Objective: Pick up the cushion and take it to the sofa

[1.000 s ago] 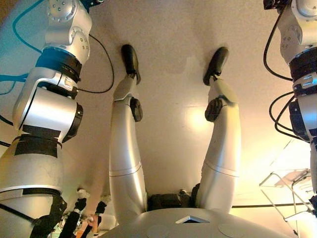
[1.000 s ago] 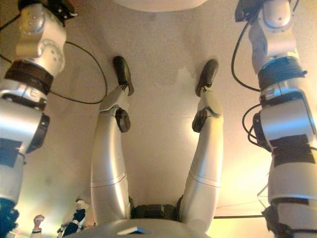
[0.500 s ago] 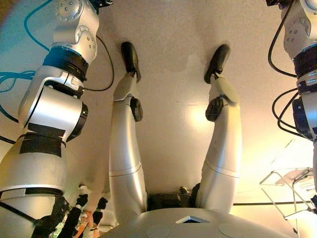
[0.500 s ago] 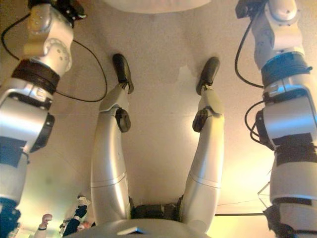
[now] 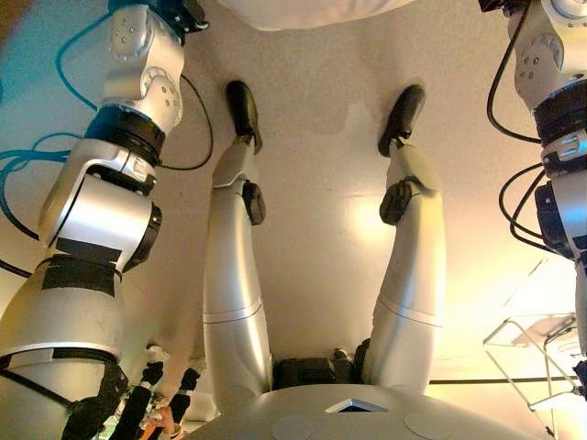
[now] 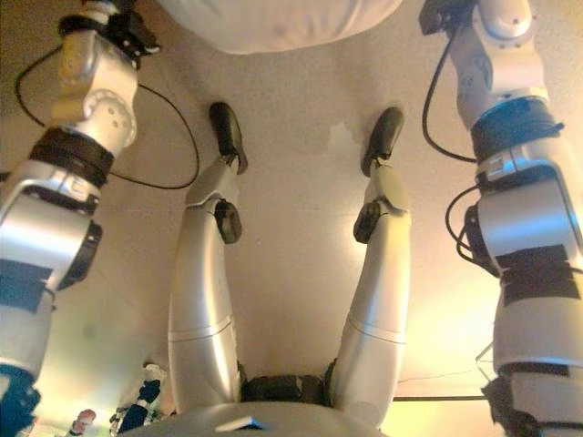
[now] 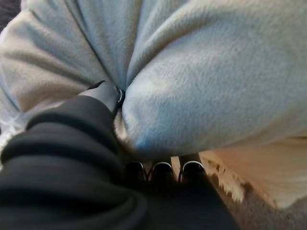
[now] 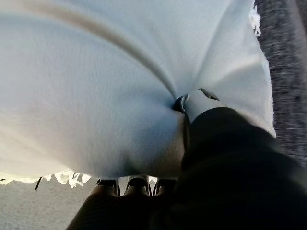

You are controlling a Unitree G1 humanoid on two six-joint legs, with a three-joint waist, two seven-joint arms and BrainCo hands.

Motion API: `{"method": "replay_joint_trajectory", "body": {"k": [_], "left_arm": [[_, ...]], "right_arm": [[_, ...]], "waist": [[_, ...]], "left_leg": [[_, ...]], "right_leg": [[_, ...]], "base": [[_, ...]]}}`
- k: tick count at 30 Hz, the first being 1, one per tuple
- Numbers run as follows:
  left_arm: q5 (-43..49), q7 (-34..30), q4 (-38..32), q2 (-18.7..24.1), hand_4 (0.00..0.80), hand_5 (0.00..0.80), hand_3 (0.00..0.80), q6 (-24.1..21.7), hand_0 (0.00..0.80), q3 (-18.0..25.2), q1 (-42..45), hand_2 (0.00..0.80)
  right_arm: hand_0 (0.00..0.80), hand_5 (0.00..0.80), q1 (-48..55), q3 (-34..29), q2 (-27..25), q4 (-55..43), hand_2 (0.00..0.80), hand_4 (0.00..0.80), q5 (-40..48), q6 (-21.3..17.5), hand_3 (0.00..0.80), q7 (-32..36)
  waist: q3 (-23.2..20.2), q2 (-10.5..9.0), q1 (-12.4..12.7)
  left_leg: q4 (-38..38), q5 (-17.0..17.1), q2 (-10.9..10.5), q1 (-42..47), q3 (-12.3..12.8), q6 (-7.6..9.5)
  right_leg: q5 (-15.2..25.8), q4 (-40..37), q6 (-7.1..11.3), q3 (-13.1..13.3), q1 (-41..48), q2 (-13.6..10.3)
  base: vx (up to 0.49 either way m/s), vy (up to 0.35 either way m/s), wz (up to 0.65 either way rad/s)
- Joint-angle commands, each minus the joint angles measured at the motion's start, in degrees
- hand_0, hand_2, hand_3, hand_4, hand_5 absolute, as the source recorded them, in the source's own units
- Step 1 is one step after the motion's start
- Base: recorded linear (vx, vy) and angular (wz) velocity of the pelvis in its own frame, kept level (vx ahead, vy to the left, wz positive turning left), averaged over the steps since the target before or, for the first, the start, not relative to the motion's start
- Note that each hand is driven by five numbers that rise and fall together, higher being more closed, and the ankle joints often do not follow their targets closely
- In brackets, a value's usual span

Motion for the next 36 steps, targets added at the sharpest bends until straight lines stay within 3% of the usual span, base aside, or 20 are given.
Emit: {"method": "replay_joint_trajectory", "body": {"k": [1,9,15,23,28,30,36], "left_arm": [[1.1,-7.0,-12.1,-4.5,0.8,0.8,0.8,-6.2,0.8,3.1,-1.2,0.8],[8.5,-5.0,-23.5,-9.2,0.8,0.8,0.8,-12.4,0.8,7.5,13.6,0.8],[18.3,-1.0,-35.3,-10.4,0.8,0.8,0.8,-11.8,0.8,9.1,27.8,0.8],[19.3,-2.6,-46.2,-11.0,0.8,0.8,0.8,-9.2,0.8,11.9,43.9,0.8],[19.2,-3.1,-50.4,-12.1,0.8,0.8,0.8,-9.4,0.8,12.9,49.7,0.8],[19.2,-3.6,-51.8,-12.6,0.8,0.8,0.8,-9.2,0.8,13.0,51.3,0.8],[17.7,-6.2,-54.6,-12.5,0.8,0.8,0.8,-8.5,0.8,13.8,58.3,0.8]], "right_arm": [[0.8,0.8,-1.6,1.2,3.3,-11.6,0.8,0.8,-1.9,-5.4,0.8,2.7],[0.8,0.8,14.9,-7.8,3.7,-26.0,0.8,0.8,-7.2,-7.3,0.8,0.5],[0.8,0.8,32.5,-14.5,7.6,-39.7,0.8,0.8,-10.3,-7.8,0.8,0.4],[0.8,0.8,51.2,-19.1,13.8,-50.8,0.8,0.8,-14.9,-9.3,0.8,2.0],[0.8,0.8,57.6,-20.9,15.7,-54.2,0.8,0.8,-15.2,-9.9,0.8,3.6],[0.8,0.8,59.1,-21.3,16.4,-55.3,0.8,0.8,-16.0,-9.5,0.8,3.7],[0.8,0.8,66.3,-22.5,17.8,-58.7,0.8,0.8,-15.3,-10.4,0.8,5.2]], "waist": [[0.1,4.27,-1.2],[0.1,2.47,-0.9],[0.1,0.72,-0.5],[-0.1,-1.07,0.6],[-3.1,-1.85,1.5],[-4.6,-2.0,1.8],[-9.9,-1.83,2.7]], "left_leg": [[-2.1,-1.9,-1.4,1.3,0.9,-0.79],[-3.7,-2.0,-1.6,8.5,-0.1,-1.09],[-4.5,-2.7,-1.0,18.7,-0.4,-0.92],[-9.2,-6.0,-1.9,38.7,1.0,1.2],[-12.2,-7.3,-3.7,46.0,1.1,2.39],[-14.2,-6.1,-4.6,48.9,1.4,3.36],[-21.7,-5.4,-4.7,60.1,2.6,4.59]], "right_leg": [[-1.6,-1.4,1.09,0.7,6.0,3.0],[0.0,-5.6,1.9,-0.8,13.8,2.0],[0.9,-7.9,2.08,-2.5,23.7,0.5],[1.8,-14.9,1.77,-6.7,41.9,-2.1],[2.4,-18.2,1.16,-8.4,49.4,-2.6],[3.8,-20.1,0.46,-8.9,52.3,-3.0],[3.0,-22.2,-0.11,-10.0,62.1,-2.5]], "base": [[0.0,0.0,0.0],[-0.011,-0.044,0.01],[0.013,-0.082,0.04],[0.102,-0.025,0.06],[0.074,0.023,0.08],[-0.008,0.08,0.06],[0.123,0.03,0.03]]}}
